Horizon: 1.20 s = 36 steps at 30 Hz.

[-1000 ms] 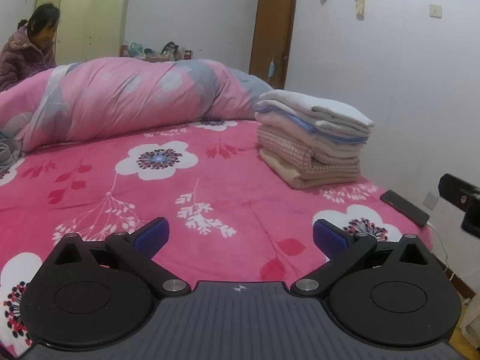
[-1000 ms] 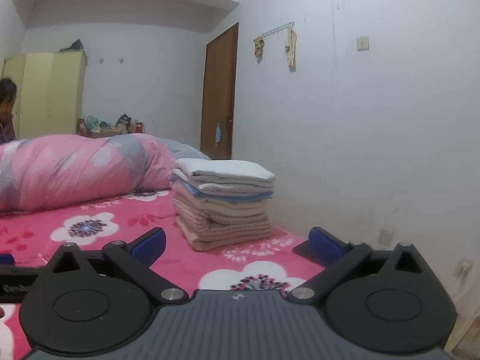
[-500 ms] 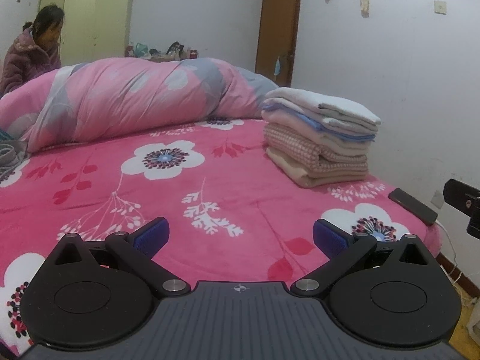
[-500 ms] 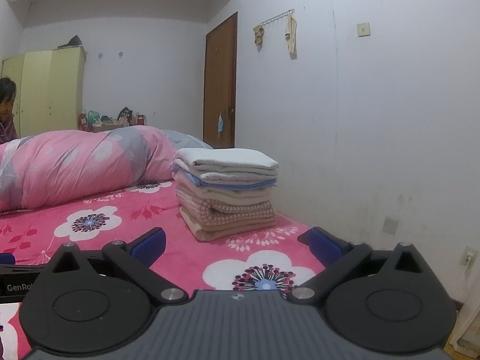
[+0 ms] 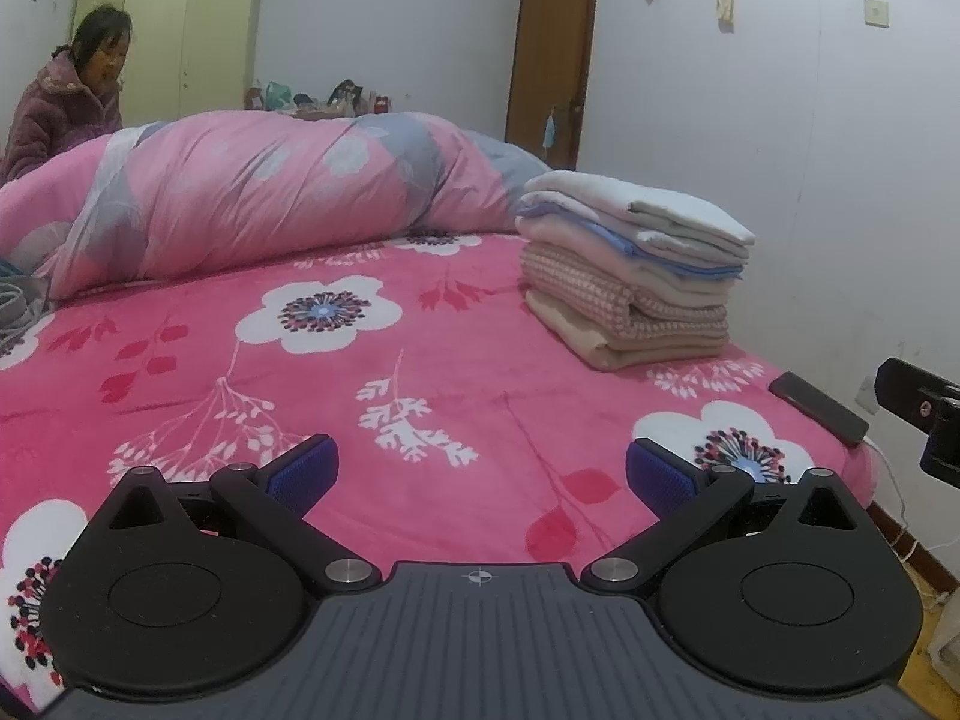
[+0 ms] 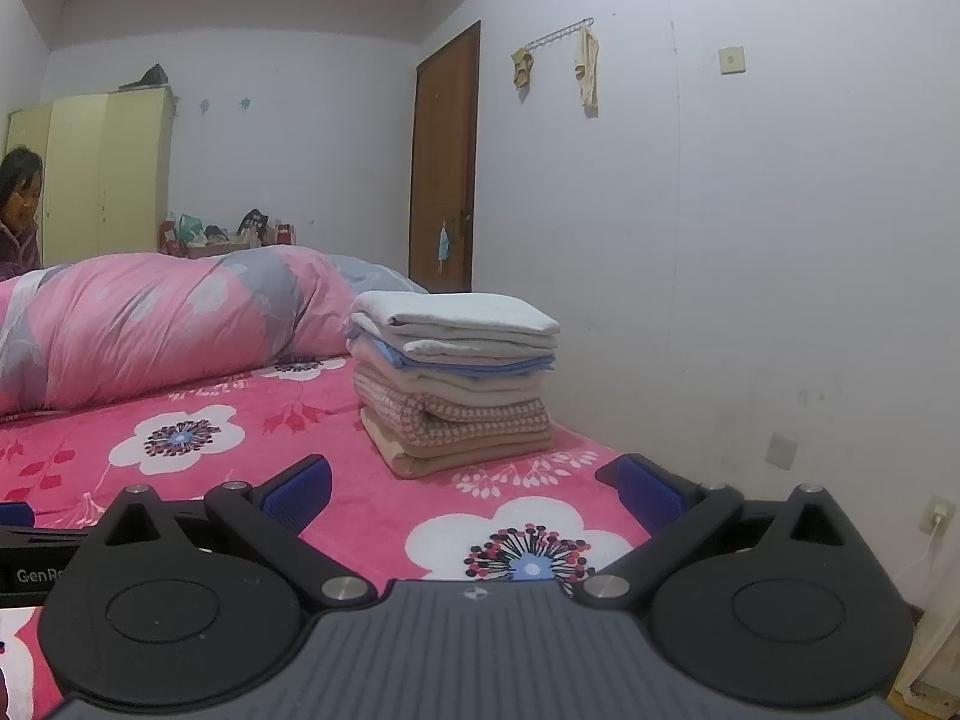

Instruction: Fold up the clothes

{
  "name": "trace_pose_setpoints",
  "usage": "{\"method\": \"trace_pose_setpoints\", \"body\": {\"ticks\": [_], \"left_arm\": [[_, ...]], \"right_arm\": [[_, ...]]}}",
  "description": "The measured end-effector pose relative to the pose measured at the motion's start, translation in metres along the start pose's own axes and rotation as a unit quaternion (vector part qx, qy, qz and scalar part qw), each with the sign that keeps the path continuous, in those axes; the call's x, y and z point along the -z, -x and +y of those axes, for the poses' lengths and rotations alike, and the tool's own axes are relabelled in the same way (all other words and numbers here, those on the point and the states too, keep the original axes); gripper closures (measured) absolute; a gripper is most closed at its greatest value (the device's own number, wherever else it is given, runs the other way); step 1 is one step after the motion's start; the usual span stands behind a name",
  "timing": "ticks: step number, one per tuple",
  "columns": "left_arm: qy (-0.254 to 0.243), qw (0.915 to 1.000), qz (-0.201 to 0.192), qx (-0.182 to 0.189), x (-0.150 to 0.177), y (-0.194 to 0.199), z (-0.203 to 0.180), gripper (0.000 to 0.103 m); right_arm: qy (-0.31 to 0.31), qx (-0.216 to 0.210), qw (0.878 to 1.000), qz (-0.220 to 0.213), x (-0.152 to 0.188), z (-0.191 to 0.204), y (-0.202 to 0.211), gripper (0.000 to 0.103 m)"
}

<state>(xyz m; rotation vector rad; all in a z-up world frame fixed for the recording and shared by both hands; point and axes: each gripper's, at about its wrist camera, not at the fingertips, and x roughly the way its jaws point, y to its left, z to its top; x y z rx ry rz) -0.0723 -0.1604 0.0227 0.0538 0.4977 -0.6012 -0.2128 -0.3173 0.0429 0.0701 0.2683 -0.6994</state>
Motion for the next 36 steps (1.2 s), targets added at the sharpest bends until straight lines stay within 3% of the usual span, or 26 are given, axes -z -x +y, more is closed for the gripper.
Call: {"method": "trace_pose_setpoints", "body": {"ticks": [18,36], "left_arm": [[-0.009,0.9997,0.014,0.018,0.008,-0.01,-0.026,0.0],[-0.02,0.9994,0.022,0.02,0.009,-0.015,-0.035,0.0]], "right_arm": [[-0.004,0.03,0.999,0.009,0.006,-0.026,-0.007,0.0],[-0.005,0.03,0.999,0.019,0.009,-0.033,-0.015,0.0]]}}
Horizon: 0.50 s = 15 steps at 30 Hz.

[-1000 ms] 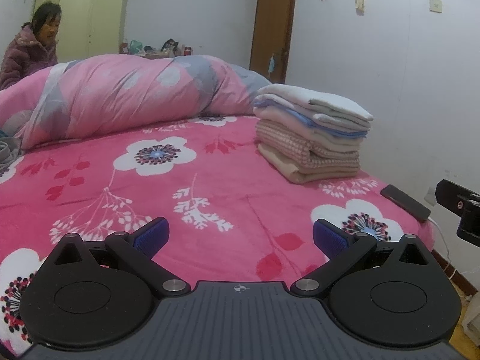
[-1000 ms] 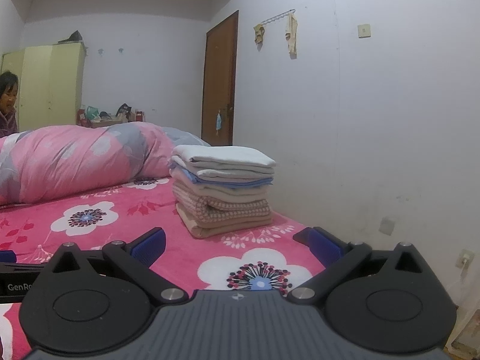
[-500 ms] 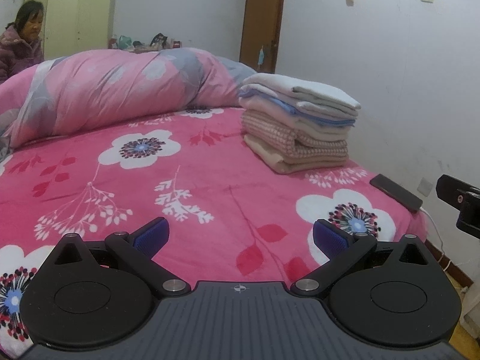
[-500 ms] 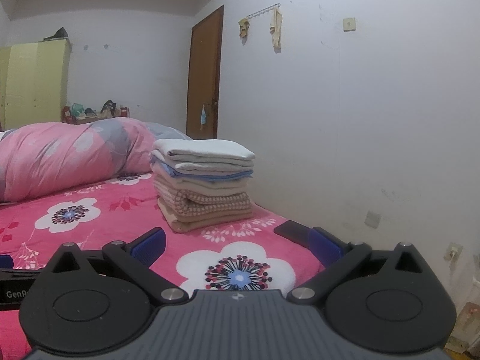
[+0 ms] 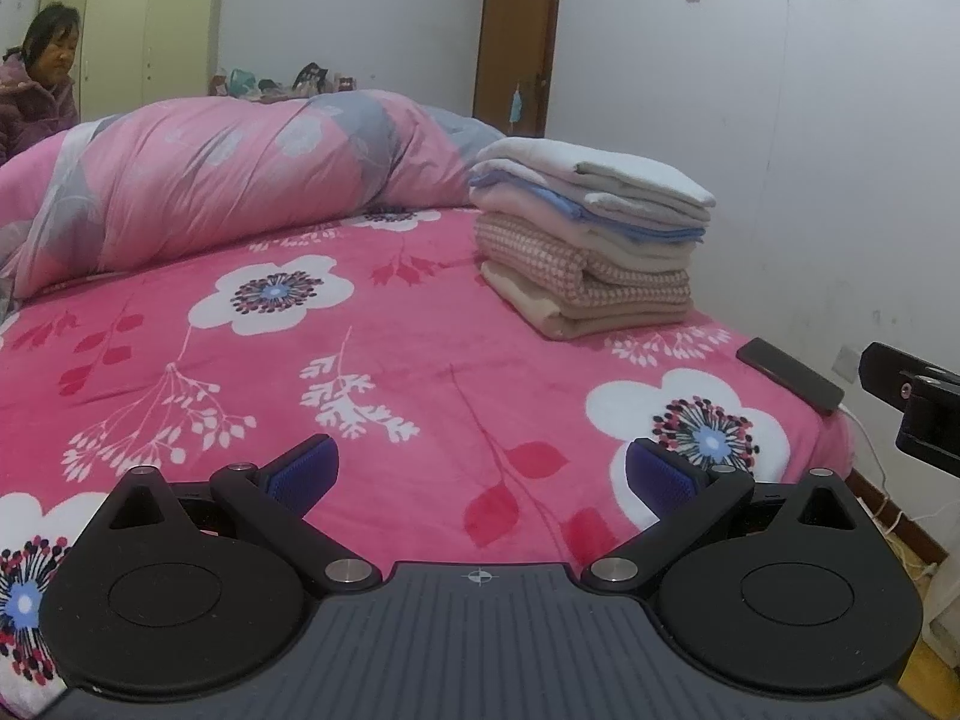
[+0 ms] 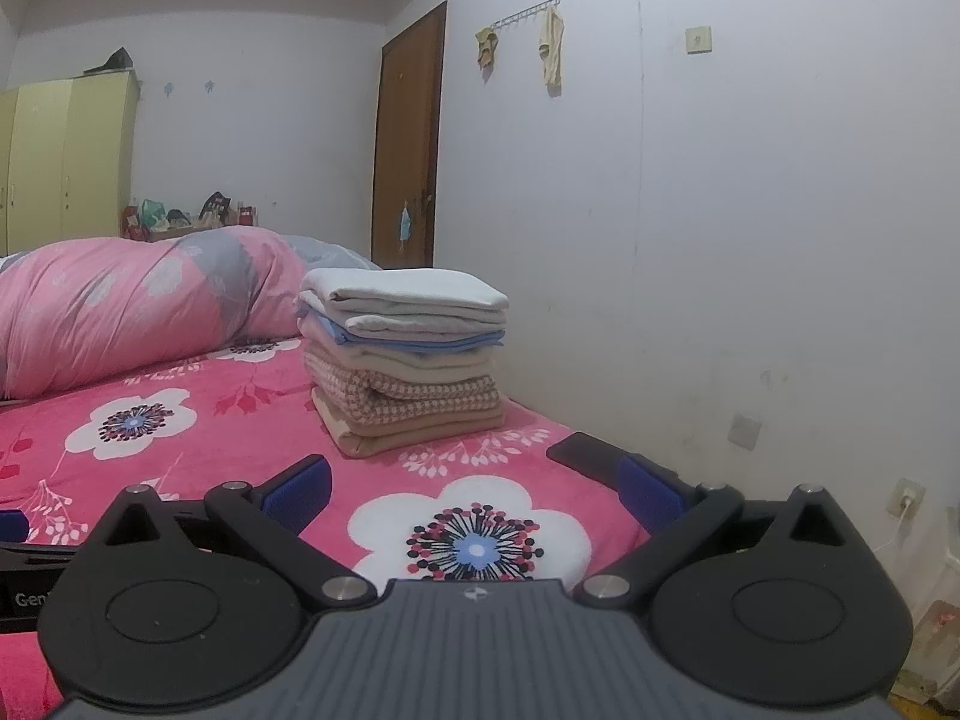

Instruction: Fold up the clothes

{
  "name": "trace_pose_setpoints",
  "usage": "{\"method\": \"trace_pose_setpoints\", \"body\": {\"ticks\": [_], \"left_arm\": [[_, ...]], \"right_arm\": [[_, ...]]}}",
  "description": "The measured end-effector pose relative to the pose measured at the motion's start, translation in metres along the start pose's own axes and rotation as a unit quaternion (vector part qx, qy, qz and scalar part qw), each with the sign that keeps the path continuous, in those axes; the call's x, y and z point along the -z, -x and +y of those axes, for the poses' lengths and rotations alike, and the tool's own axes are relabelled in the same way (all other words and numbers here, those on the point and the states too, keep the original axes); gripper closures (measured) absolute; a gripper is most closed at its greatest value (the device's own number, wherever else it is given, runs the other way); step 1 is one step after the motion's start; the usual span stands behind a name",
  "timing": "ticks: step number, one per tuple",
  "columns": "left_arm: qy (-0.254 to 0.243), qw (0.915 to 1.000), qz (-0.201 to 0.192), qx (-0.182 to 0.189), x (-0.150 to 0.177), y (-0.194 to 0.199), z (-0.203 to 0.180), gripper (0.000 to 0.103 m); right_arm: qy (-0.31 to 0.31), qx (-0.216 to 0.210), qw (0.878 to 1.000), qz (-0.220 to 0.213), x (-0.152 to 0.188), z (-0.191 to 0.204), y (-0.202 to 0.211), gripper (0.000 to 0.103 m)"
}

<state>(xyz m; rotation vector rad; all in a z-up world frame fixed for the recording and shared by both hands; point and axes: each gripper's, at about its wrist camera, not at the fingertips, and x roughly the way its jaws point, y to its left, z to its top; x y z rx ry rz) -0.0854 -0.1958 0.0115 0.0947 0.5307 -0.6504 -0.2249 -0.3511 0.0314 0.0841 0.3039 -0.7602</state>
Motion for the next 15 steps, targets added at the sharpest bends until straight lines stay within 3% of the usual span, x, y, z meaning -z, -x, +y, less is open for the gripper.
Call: {"method": "trace_pose_setpoints", "body": {"ticks": [15], "left_arm": [[0.004,1.0,0.002,-0.002,0.0003,0.0004,0.0064,0.0]], "right_arm": [[0.004,-0.003,1.0,0.002,0.0004,0.0063,0.0015,0.0]]}}
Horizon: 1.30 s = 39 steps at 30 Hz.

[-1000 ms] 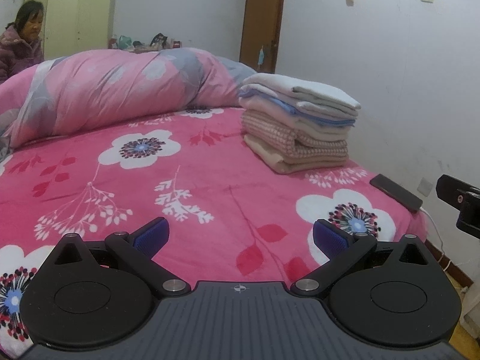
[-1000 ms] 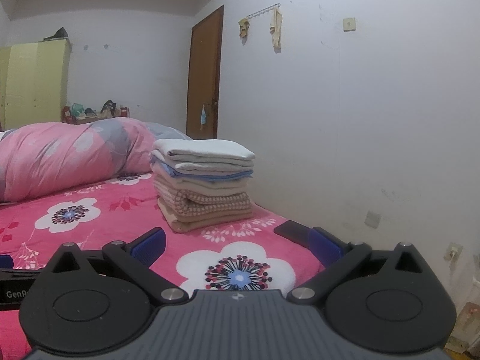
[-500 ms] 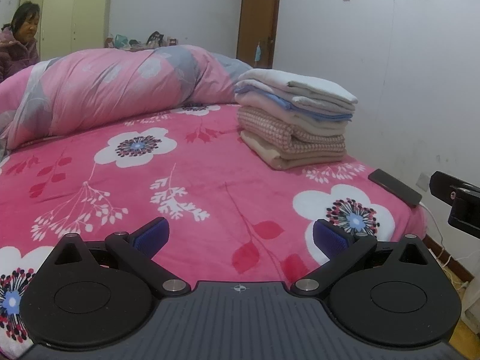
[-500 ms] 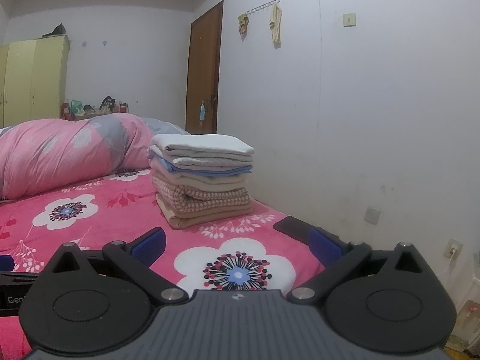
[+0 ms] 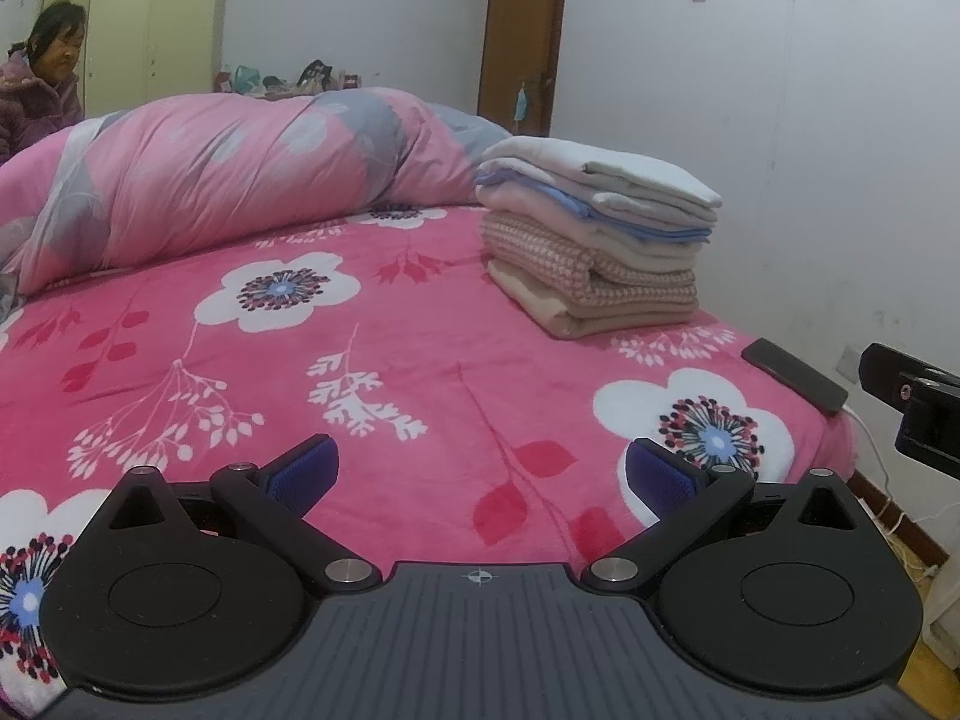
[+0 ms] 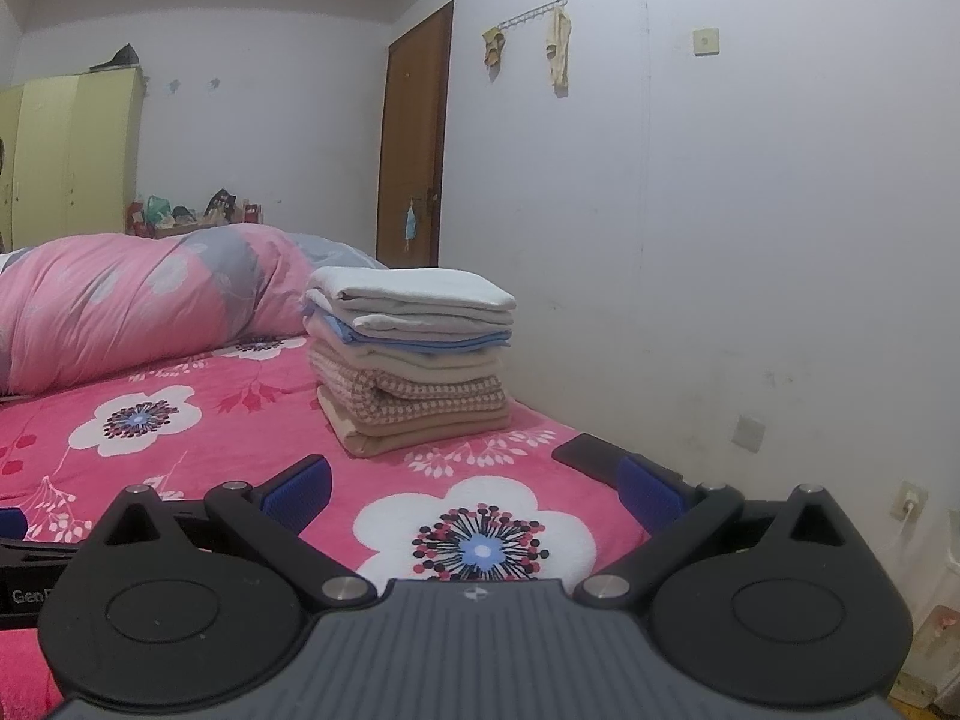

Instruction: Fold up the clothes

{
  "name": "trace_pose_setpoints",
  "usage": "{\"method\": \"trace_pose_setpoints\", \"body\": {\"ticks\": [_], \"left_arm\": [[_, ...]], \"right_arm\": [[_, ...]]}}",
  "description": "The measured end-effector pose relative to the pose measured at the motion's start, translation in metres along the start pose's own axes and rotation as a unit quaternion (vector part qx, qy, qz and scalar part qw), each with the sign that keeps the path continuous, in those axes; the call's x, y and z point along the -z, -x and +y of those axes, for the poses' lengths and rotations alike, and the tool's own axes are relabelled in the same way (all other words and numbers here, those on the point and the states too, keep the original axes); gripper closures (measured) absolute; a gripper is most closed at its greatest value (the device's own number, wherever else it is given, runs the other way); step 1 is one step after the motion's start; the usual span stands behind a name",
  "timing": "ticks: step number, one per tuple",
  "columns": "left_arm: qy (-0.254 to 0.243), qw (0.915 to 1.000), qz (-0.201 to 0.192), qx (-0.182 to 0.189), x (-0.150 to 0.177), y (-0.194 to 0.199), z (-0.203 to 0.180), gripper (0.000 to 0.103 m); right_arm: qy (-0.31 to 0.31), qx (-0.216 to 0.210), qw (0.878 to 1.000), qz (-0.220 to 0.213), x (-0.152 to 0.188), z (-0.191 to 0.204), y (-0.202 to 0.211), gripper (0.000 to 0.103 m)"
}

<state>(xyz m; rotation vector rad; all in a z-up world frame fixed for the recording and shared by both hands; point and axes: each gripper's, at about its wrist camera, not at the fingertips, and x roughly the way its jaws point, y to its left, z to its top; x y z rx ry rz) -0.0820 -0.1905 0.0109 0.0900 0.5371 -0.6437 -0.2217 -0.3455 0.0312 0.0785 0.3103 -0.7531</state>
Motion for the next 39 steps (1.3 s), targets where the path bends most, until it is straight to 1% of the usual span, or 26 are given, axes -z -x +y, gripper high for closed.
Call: {"method": "trace_pose_setpoints", "body": {"ticks": [8,23,39], "left_arm": [[0.005,1.0,-0.001,0.004,0.0003,0.0009,0.0027,0.0],[0.006,1.0,0.005,0.002,0.0017,-0.0012,0.0027,0.0],[0.004,0.9999,0.009,0.005,0.0037,-0.0008,0.003,0.0]], "right_arm": [[0.006,0.0,1.0,0.003,0.0006,0.0027,-0.0009,0.0],[0.007,-0.003,1.0,0.014,0.004,0.0045,-0.007,0.0],[0.008,-0.001,1.0,0.015,0.0044,0.0014,-0.0079,0.0]]}}
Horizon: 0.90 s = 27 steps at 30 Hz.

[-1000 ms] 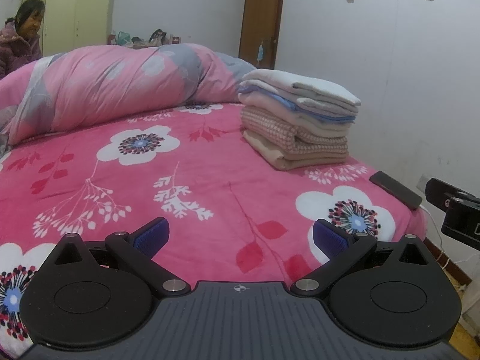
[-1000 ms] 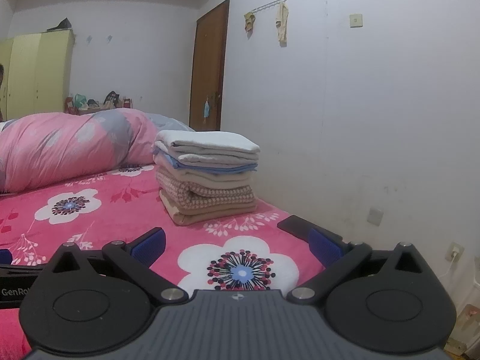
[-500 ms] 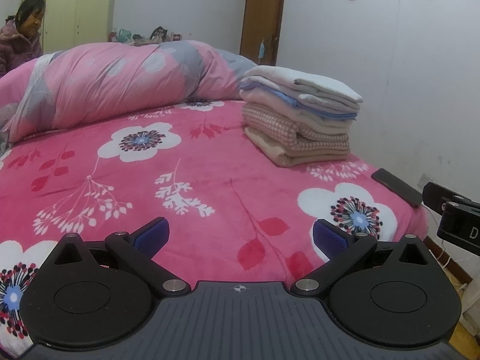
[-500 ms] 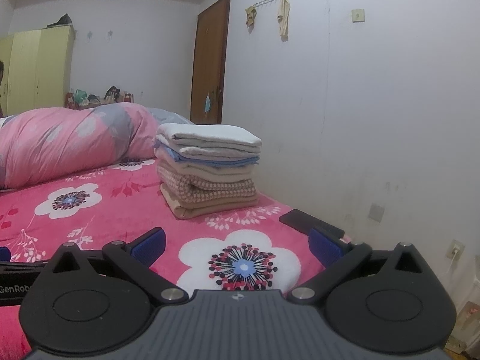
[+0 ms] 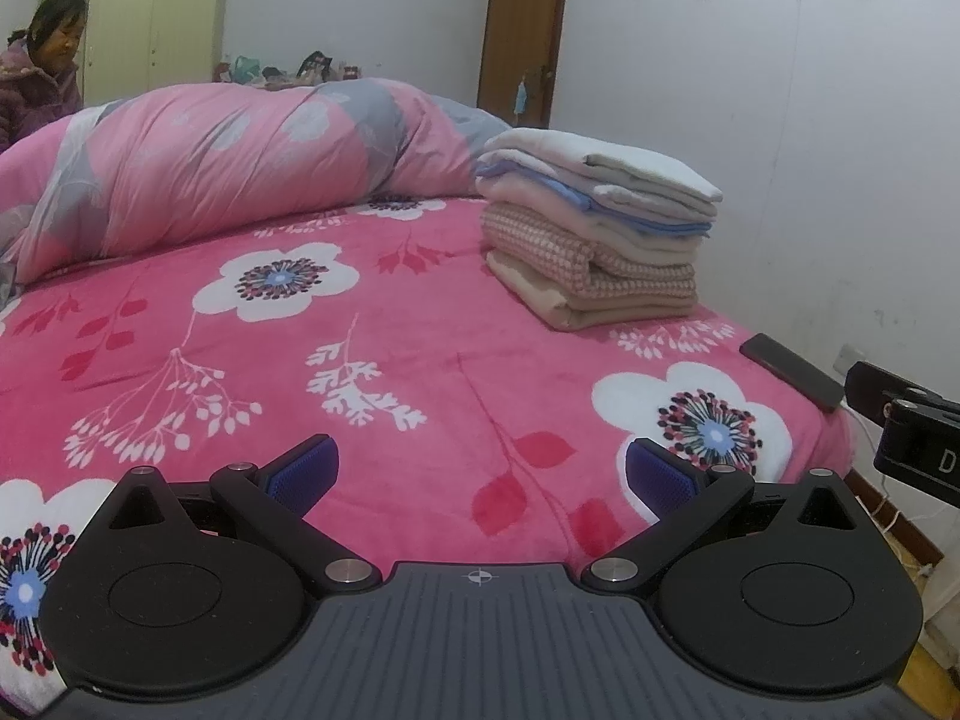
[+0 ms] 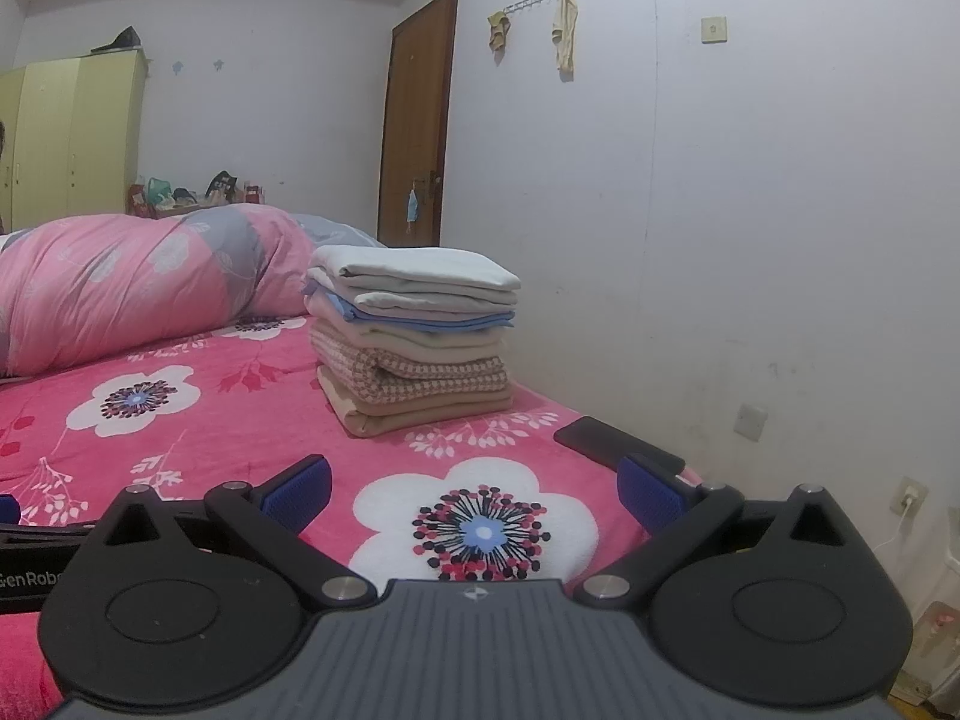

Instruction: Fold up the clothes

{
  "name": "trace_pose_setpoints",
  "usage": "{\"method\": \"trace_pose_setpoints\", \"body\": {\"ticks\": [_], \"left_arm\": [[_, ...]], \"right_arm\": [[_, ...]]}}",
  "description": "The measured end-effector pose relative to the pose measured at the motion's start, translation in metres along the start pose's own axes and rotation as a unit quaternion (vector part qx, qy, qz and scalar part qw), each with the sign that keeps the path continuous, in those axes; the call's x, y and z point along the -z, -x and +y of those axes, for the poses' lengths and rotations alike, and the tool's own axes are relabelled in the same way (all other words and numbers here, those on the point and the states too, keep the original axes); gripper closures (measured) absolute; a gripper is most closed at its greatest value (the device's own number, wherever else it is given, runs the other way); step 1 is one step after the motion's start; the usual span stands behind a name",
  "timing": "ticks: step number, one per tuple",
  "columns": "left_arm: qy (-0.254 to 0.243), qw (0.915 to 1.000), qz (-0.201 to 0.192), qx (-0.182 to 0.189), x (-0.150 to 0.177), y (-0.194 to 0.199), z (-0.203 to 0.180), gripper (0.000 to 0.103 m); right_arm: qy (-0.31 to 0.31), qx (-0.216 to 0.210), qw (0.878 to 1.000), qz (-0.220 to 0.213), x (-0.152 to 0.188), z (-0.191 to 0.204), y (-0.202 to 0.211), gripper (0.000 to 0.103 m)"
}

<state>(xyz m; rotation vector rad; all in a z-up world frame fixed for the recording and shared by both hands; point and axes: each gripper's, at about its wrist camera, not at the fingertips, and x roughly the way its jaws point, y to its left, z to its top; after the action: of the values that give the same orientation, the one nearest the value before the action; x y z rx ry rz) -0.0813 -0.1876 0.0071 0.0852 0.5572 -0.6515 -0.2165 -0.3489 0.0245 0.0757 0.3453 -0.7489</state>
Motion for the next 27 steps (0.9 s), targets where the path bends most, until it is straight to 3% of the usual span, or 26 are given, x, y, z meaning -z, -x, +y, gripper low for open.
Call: {"method": "trace_pose_setpoints", "body": {"ticks": [27], "left_arm": [[0.003,1.0,0.003,-0.002,-0.0007,-0.0001,0.0013,0.0]], "right_arm": [[0.002,0.0,1.0,0.002,0.0005,0.0039,0.0012,0.0]]}}
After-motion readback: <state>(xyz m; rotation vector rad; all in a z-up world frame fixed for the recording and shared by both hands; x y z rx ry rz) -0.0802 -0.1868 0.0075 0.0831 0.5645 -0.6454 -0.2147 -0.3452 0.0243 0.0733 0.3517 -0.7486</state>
